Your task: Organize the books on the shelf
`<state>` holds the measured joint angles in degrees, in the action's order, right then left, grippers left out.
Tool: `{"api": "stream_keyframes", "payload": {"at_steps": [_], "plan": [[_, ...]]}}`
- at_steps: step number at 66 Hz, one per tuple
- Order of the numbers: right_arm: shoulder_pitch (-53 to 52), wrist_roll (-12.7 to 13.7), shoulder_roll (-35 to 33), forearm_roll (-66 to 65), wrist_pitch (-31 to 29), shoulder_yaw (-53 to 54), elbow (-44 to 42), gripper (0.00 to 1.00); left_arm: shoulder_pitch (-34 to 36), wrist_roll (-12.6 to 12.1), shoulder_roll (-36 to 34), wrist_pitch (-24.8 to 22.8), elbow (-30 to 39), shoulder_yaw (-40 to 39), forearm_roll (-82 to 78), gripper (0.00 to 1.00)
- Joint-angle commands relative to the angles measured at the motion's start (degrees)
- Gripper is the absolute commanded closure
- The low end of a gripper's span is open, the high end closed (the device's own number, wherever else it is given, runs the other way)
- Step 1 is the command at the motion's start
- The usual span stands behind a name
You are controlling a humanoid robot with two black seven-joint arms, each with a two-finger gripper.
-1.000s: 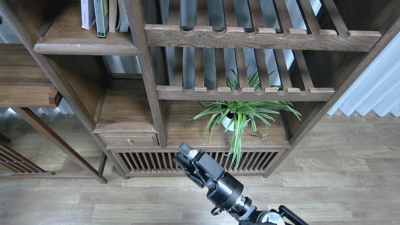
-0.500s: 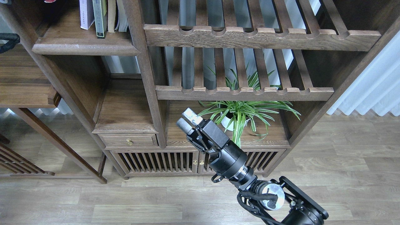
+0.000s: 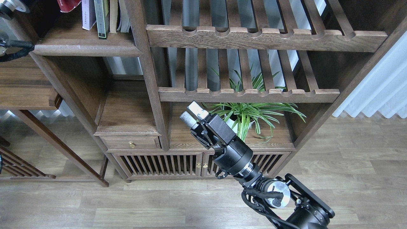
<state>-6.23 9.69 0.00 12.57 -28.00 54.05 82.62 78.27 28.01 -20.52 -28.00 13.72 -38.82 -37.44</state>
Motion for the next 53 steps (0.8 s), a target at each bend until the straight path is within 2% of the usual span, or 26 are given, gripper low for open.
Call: {"api": "stream_keyframes", "payload": {"at_steps": [1,2,3,6,22,27,36,42,52,53], "plan": [[0.0,0.1,0.0,0.0,0.0,0.0,0.0,0.02,0.0,0.0,1.6,0.0,0.2,0.0,0.0,0.43],[0.0,0.0,0.0,0.0,0.0,0.0,0.0,0.02,0.0,0.0,1.7,0.0,0.2,0.0,0.0,0.40],[0.0,0.1,0.0,0.0,0.0,0.0,0.0,0.02,-0.1,0.0,1.9,0.0,0.7,-0.3,0.0,0.30],[0.0,0.1,0.0,0.0,0.0,0.0,0.0,0.02,-0.2,0.0,1.8,0.0,1.5,-0.6,0.0,0.23],[0.1,0.0,0.0,0.0,0.0,0.1,0.0,0.02,-1.2,0.0,0.9,0.0,6.1,-2.6,2.3,0.02],[0.2,0.0,0.0,0.0,0.0,0.8,0.0,0.02,-2.8,0.0,-1.4,0.0,10.1,-3.1,5.0,0.01],[0.2,0.0,0.0,0.0,0.0,1.2,0.0,0.02,-10.1,0.0,-10.2,0.0,25.5,-3.5,8.4,0.01],[0.2,0.0,0.0,0.0,0.0,1.2,0.0,0.02,-14.5,0.0,-16.0,0.0,33.4,-4.5,8.6,0.01],[0.3,0.0,0.0,0.0,0.0,1.2,0.0,0.02,-24.3,0.0,-21.3,0.0,44.5,-12.1,10.1,0.01],[0.2,0.0,0.0,0.0,0.0,1.2,0.0,0.02,-29.0,0.0,-22.0,0.0,49.6,-15.5,12.2,0.01]]}}
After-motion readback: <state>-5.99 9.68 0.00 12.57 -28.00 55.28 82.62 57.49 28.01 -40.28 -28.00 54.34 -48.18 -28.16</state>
